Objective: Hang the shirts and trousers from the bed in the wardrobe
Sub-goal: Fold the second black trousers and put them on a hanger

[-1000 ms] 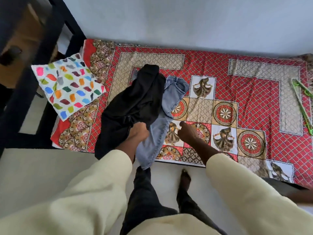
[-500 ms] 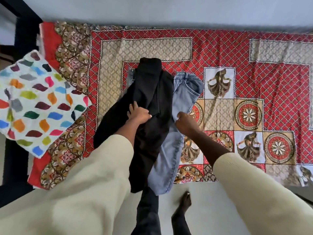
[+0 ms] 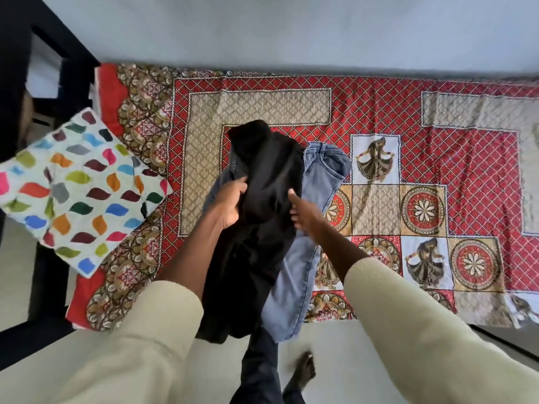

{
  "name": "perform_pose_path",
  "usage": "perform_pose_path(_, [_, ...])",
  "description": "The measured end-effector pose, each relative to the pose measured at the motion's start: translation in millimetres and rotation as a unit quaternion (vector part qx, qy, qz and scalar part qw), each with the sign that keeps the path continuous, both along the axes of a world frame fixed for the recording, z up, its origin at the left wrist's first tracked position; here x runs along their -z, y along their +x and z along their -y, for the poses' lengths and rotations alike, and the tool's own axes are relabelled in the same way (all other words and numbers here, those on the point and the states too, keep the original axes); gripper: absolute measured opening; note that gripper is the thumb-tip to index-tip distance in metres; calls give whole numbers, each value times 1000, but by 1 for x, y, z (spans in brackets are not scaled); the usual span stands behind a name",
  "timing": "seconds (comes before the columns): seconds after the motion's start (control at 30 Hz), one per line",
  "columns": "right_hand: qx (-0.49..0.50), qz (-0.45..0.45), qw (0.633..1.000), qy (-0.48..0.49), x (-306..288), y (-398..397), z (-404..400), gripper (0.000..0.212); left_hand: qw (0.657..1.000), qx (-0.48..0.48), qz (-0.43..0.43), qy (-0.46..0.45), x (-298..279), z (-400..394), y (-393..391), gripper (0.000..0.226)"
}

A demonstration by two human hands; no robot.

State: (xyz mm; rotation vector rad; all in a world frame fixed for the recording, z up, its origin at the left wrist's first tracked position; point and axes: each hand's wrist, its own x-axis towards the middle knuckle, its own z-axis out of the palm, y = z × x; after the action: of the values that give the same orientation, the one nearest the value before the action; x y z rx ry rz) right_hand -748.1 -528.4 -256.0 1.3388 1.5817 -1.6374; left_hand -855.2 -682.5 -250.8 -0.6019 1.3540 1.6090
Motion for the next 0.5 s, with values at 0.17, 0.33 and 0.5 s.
perform_pose_path(0.17, [204, -132, 938, -246, -46, -32, 13, 55, 923, 382, -28, 36, -63, 23, 54, 42])
perform_pose_path(0.33, [180, -99, 962, -179, -82, -4, 11, 19, 929, 362, -20, -77, -83, 47, 89, 44])
perform_pose_path(0.5, [244, -171, 933, -203, -133, 71, 0, 14, 996, 42, -31, -76, -109, 50, 126, 67])
